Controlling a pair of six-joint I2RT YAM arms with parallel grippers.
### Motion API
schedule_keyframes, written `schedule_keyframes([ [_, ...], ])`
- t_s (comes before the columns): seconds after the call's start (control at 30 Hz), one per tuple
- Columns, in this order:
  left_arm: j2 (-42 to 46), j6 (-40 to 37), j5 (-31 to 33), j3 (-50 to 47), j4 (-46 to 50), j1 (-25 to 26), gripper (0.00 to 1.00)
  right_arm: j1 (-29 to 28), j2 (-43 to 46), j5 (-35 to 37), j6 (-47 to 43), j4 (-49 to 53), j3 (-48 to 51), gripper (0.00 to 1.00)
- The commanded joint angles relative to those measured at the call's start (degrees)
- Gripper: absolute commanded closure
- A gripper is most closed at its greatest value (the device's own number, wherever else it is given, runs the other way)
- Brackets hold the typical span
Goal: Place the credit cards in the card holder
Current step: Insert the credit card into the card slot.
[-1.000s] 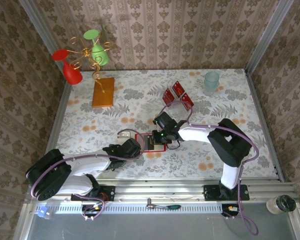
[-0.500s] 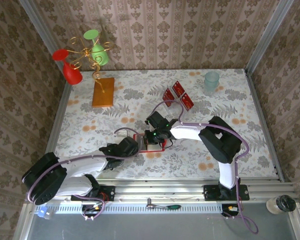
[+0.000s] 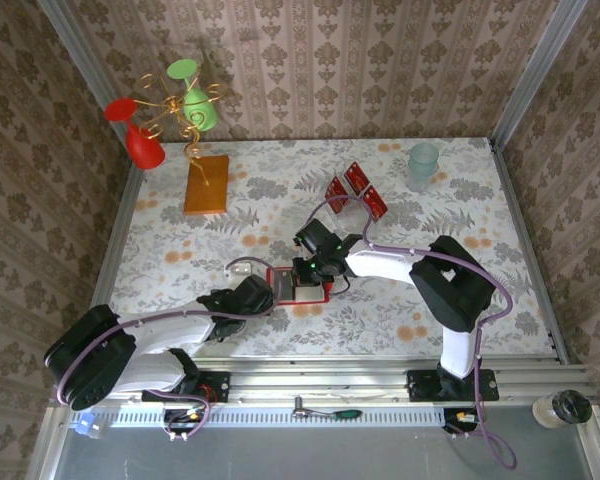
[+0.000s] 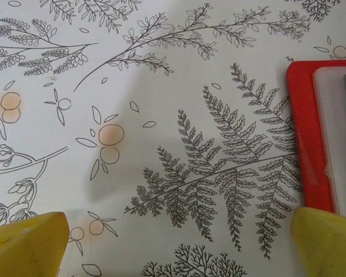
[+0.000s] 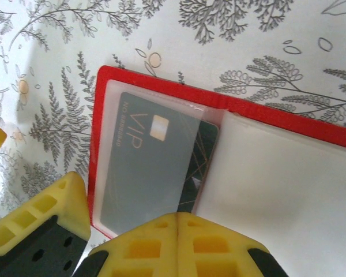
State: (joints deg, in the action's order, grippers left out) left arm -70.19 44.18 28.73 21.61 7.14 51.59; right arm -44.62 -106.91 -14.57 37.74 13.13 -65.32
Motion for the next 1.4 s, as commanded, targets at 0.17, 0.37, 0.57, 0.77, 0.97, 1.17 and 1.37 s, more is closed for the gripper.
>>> schedule_keyframes([
  [0.17, -0.47, 0.67, -0.08, -0.63, -0.12, -0.44, 0.00, 0.28, -1.49, 2.18, -1.60, 2.78, -2.35, 0.98],
  [0.37, -0.32, 0.73, -0.08, -0.69, -0.20, -0.31, 0.00, 0.32, -2.99, 1.65, -1.61, 2.69, -3.62, 0.99],
  [0.57, -0.16, 0.73, -0.08, -0.78, -0.54, -0.32, 0.00, 0.32, -4.74, 1.04, -1.46, 2.50, -4.32, 0.99],
  [0.77, -0.38, 0.73, -0.25, -0.84, -0.89, -0.24, 0.00, 0.23, -6.28, -0.26, -1.09, 2.00, -5.33, 0.99],
  [0.97, -0.29, 0.59, -0.31, -0.78, -0.98, -0.13, 0.00, -0.13, -7.05, -1.03, -0.73, 1.89, -6.31, 1.00],
  [1.17, 3.95, 2.60, 1.79, -0.90, 2.99, -0.33, 0.00, -0.03, -5.73, -1.22, -0.67, 2.13, -5.97, 0.99],
  [1.37, 14.25, 5.87, 5.02, -2.78, 9.33, -1.17, 0.00, 0.00, -4.29, -1.16, -0.64, 2.21, -5.96, 0.98],
])
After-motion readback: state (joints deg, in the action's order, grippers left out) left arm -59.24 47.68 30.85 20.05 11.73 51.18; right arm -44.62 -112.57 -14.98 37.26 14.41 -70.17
